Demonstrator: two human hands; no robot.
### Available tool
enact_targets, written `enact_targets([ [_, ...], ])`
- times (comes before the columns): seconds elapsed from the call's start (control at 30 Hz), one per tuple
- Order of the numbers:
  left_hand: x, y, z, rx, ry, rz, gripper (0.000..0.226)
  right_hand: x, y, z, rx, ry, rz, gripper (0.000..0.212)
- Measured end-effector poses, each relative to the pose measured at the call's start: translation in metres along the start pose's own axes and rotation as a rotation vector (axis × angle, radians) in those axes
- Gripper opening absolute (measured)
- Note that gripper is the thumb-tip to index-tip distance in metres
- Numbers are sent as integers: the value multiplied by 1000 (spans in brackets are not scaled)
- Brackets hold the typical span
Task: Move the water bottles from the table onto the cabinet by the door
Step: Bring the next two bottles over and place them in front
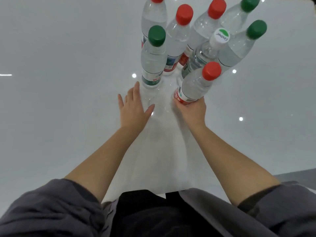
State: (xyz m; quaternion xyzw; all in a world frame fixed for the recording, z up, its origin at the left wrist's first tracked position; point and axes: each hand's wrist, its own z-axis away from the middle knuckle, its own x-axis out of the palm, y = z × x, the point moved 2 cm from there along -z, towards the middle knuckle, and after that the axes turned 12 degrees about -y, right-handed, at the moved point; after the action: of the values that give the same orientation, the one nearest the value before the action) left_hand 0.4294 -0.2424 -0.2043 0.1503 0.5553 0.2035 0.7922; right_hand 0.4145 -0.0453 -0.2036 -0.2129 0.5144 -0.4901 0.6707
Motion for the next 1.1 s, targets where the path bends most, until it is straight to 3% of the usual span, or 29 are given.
enact_targets([
  [0.17,-19,23,-38,19,41,565,85,-2,5,19,36,11,-32,52],
  [0.27,-26,33,-52,30,91,681,72,-3,10,35,72,23,-48,40],
  [0.4,-29,33,-52,25,75,651,64,-2,15,44,69,-5,-58,35],
  [0.63,-19,16,-15,152,-86,535,59,1,23,41,55,-6,-101,54],
  [1.1,41,47,50,293,-439,314,57,-34,88,131,169,24,-101,37],
])
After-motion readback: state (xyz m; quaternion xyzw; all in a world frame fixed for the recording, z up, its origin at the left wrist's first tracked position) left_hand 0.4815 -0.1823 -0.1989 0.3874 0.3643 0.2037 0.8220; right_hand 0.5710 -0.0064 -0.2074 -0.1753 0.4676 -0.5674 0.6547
